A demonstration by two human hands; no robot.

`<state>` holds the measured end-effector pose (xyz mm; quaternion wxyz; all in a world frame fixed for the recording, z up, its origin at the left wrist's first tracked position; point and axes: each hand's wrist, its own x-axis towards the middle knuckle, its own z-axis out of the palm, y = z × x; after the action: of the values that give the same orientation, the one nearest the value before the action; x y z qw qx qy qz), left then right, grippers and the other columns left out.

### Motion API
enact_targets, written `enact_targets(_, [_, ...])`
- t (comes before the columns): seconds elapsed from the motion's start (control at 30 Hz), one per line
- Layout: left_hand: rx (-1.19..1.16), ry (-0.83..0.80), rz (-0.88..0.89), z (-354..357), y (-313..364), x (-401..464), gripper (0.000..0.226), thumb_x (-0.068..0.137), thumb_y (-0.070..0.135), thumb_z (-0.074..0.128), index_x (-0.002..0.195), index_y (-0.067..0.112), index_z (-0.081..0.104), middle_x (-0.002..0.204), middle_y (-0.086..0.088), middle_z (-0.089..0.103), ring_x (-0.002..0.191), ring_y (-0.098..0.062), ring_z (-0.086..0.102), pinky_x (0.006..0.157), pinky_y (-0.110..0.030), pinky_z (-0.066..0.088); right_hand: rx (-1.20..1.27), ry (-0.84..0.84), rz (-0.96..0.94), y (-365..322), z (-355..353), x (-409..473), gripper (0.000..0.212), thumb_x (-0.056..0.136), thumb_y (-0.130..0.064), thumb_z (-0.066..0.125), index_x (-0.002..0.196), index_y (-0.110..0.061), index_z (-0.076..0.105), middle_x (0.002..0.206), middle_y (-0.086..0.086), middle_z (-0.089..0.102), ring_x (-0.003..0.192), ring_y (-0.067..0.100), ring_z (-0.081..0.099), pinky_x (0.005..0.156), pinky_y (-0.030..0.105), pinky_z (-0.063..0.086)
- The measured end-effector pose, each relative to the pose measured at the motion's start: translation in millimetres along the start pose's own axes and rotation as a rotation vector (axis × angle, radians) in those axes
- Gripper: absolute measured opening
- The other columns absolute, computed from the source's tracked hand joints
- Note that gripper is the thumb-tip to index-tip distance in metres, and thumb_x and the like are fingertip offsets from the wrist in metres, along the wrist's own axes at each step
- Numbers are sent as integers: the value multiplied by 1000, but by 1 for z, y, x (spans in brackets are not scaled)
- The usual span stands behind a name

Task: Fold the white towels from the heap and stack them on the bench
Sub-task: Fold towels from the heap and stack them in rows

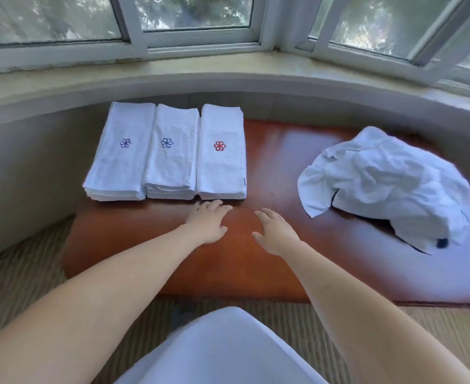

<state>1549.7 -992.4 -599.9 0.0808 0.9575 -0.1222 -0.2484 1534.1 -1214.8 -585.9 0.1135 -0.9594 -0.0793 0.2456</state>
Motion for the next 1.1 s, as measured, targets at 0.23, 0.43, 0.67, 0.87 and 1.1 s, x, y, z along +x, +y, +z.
enact_targets(0.23, [40, 61, 184, -3, 159, -16, 65, 100, 45, 53, 159, 34, 27, 167, 1, 21, 150, -27, 28, 120, -43, 29, 115, 157, 128, 113, -18, -119, 64, 99, -39, 55, 158, -23, 34, 164, 1, 31, 150, 25, 29, 119, 40, 30])
enact_targets(0.43, [113, 63, 356, -6, 266, -11, 63, 99, 44, 52, 158, 35, 30, 166, 4, 25, 150, -22, 29, 118, -41, 27, 228, 257, 297, 191, -27, -183, 64, 99, -40, 54, 157, -22, 34, 162, 2, 34, 149, 25, 31, 117, 40, 32])
enact_targets(0.67, [111, 12, 512, -5, 346, 22, 63, 98, 47, 53, 157, 35, 32, 166, 3, 26, 151, -23, 29, 122, -43, 27, 294, 301, 440, 258, -26, -216, 64, 100, -42, 54, 157, -21, 35, 163, 3, 34, 149, 26, 32, 118, 41, 32])
enact_targets(0.87, [98, -17, 572, -6, 391, 79, 64, 98, 48, 52, 157, 34, 32, 165, 3, 27, 148, -23, 32, 117, -43, 34, 303, 286, 499, 306, -43, -196, 65, 100, -44, 54, 158, -21, 35, 164, 3, 32, 150, 23, 29, 120, 39, 30])
enact_targets(1.1, [-22, -39, 559, -23, 406, 144, 63, 98, 44, 53, 156, 29, 34, 161, 5, 33, 145, -21, 37, 111, -43, 41, 273, 223, 500, 342, -79, -143, 64, 101, -44, 53, 158, -24, 34, 165, 2, 30, 151, 22, 28, 120, 39, 28])
